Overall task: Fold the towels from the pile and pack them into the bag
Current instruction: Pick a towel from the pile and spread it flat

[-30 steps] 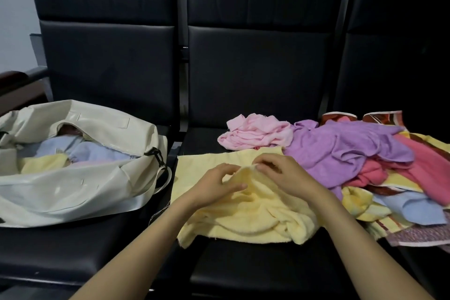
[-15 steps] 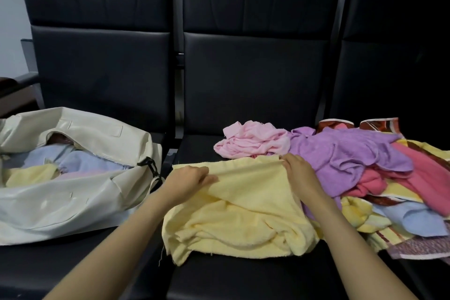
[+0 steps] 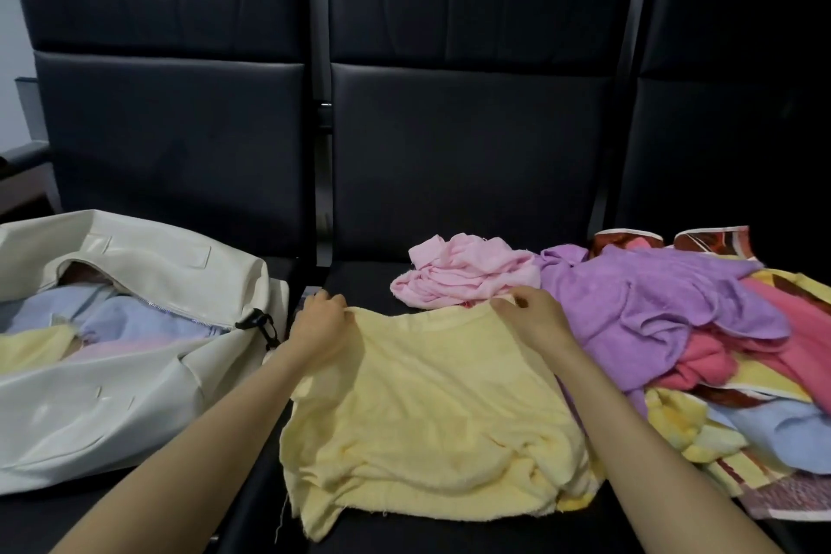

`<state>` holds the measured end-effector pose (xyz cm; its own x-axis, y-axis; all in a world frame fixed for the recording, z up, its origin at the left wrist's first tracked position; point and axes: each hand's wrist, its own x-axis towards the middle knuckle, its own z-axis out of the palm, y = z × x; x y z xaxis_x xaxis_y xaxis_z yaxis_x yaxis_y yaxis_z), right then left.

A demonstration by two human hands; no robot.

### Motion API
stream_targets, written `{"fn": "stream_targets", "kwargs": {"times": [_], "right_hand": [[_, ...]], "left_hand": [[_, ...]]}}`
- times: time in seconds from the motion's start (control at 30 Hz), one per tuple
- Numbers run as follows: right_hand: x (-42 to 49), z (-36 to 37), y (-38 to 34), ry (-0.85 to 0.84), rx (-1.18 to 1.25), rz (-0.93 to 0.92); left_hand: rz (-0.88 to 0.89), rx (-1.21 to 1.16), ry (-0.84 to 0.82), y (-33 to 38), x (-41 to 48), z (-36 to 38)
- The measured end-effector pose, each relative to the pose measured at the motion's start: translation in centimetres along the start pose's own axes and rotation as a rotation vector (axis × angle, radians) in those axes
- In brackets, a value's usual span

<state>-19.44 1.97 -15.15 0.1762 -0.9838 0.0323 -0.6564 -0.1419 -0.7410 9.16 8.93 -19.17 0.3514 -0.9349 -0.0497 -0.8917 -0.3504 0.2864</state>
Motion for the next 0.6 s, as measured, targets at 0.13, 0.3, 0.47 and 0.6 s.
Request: {"fn": "stream_targets", "kwargs": {"times": [0.13,0.3,0.47,0.6], "right_hand": [[-1.4,-0.6,0.0,0.028,0.264,-0.192],[-1.8,-2.4,2.7,0.063,0.13,-0.233],[-1.0,-2.6,4.3,0.007,-0.209,-0.218],[-0.7,-3.2,3.4,0.12,-0.225,-0.211]], "left_hand": [[-0.041,0.017,-0.003,0.0,0.2,0.6],[-0.041,-0.009,-0.047,-0.5,0.0,-0.2],[-0.001,0.032,-0.177,-0.7,-0.1,-0.9],[0.003,0.057,-0.25,-1.2,-0.5,-2.1]]}}
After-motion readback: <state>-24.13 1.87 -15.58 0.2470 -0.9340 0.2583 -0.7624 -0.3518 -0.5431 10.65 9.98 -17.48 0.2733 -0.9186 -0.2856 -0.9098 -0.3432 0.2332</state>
